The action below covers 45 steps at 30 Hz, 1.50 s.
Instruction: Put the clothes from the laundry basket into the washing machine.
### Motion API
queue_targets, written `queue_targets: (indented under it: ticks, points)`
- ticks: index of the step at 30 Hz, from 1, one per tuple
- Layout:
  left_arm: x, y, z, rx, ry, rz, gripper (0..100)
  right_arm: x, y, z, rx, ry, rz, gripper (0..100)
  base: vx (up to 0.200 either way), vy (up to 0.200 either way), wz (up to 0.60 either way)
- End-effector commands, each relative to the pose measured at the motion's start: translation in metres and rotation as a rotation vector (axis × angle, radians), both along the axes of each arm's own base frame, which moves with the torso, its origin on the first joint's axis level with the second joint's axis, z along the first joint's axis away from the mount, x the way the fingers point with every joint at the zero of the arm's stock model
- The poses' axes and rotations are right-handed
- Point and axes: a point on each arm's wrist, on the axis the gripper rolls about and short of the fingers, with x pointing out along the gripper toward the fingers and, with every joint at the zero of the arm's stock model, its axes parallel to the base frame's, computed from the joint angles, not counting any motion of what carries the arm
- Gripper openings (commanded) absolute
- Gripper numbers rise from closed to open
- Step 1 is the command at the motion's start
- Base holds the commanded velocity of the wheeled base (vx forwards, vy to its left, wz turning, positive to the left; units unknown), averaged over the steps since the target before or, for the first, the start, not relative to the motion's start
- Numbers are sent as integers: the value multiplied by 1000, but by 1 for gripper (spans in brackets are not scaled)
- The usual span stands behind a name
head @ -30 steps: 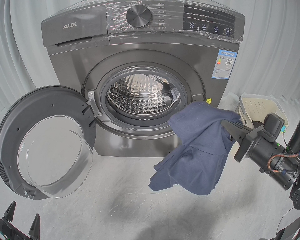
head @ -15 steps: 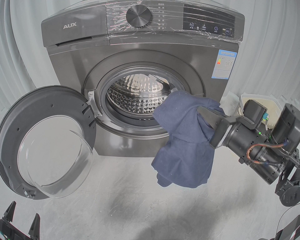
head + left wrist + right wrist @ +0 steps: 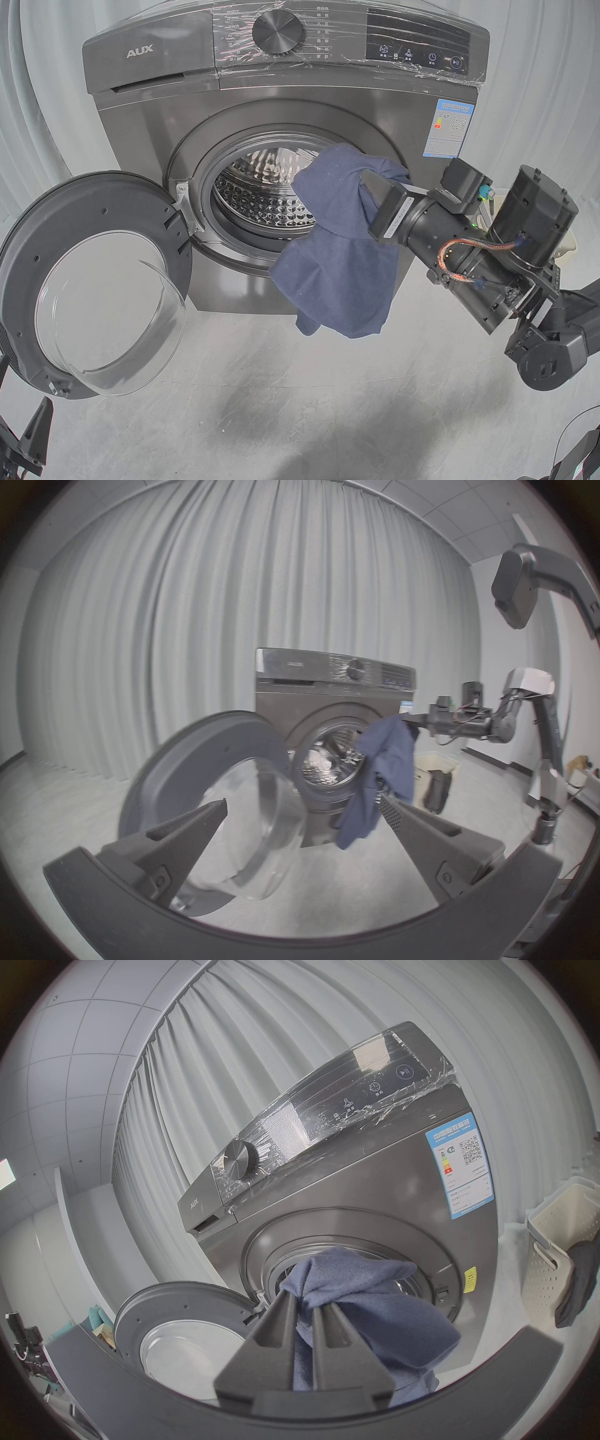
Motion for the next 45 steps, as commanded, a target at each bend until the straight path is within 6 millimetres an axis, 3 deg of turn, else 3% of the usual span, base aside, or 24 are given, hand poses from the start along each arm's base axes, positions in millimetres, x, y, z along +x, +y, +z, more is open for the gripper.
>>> queue_targets:
  ticks: [1, 11, 25, 45]
  points:
    - [54, -7, 25, 31, 159, -241, 100, 17, 22, -6, 28, 3, 15, 0, 0, 0, 0]
    - [104, -26, 27, 38, 268, -438, 100, 21, 25, -8, 31, 1, 18, 0, 0, 0, 0]
    - [180, -78, 7, 48, 344, -574, 100, 39, 45, -7, 64, -33, 29, 0, 0, 0, 0]
    - [195, -123, -5, -77, 458, -579, 100, 49, 65, -19, 64, -38, 44, 0, 0, 0, 0]
